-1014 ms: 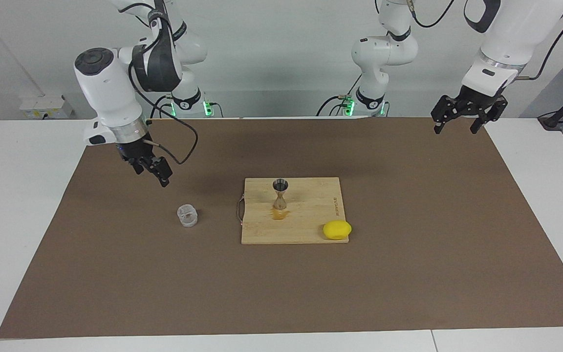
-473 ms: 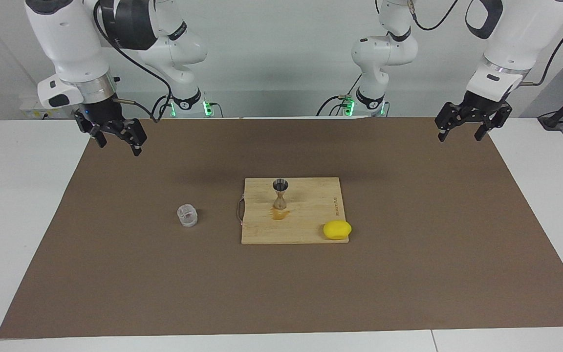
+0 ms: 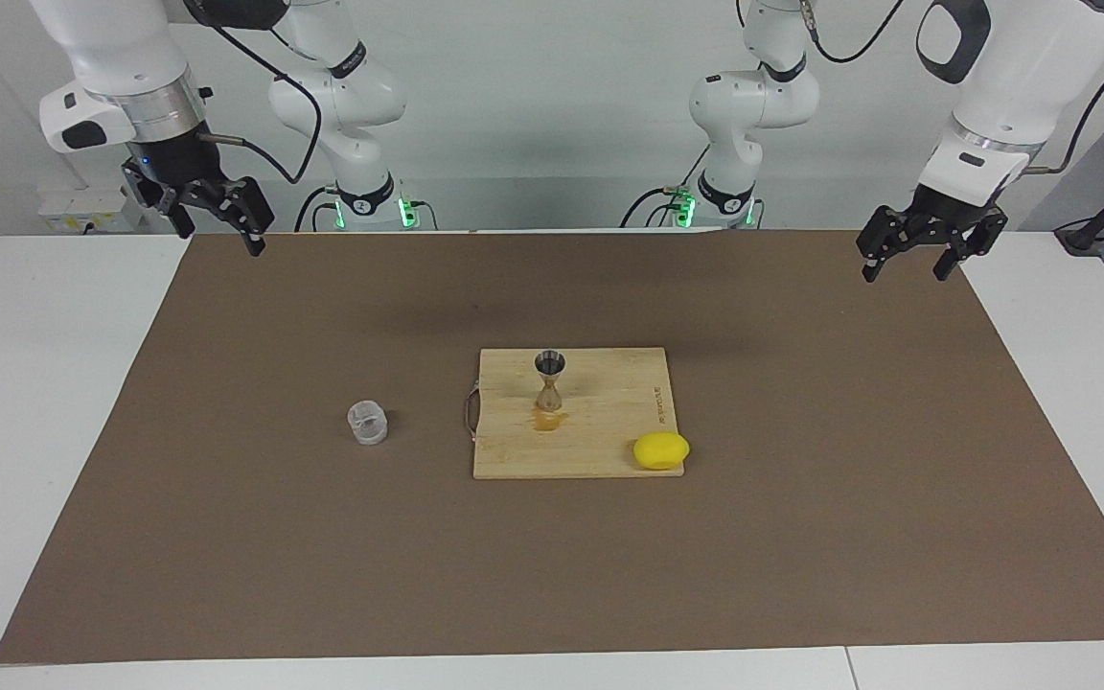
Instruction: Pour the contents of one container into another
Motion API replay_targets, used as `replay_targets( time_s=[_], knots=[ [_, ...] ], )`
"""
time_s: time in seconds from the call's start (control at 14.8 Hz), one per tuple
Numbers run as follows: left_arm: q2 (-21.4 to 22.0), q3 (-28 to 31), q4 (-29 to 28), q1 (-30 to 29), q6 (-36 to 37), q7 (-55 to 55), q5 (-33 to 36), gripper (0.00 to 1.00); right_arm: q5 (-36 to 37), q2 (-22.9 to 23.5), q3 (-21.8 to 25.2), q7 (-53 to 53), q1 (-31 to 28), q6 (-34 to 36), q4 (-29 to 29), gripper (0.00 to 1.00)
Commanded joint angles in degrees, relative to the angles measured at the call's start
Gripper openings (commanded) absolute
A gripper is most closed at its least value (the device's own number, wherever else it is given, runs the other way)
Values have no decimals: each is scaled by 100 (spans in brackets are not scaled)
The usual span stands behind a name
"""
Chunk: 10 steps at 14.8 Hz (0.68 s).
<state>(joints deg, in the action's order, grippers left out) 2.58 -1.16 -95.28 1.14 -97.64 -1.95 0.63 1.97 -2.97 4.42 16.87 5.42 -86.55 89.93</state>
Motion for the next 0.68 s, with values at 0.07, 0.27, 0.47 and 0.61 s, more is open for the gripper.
replay_targets(
  time_s=[0.07,0.27,0.47,0.61],
  knots=[
    [23,28,114,27,236,81,69,100,-189,-72,-3,-465,-33,165,42,100],
    [32,19,114,36,245,81,69,100,-48,-72,-3,-939,-33,103,69,100],
    [32,19,114,27,245,81,69,100,14,-81,-3,-905,-24,121,86,100],
    [32,28,114,27,245,81,69,100,14,-81,-3,-896,-24,121,78,100]
  ],
)
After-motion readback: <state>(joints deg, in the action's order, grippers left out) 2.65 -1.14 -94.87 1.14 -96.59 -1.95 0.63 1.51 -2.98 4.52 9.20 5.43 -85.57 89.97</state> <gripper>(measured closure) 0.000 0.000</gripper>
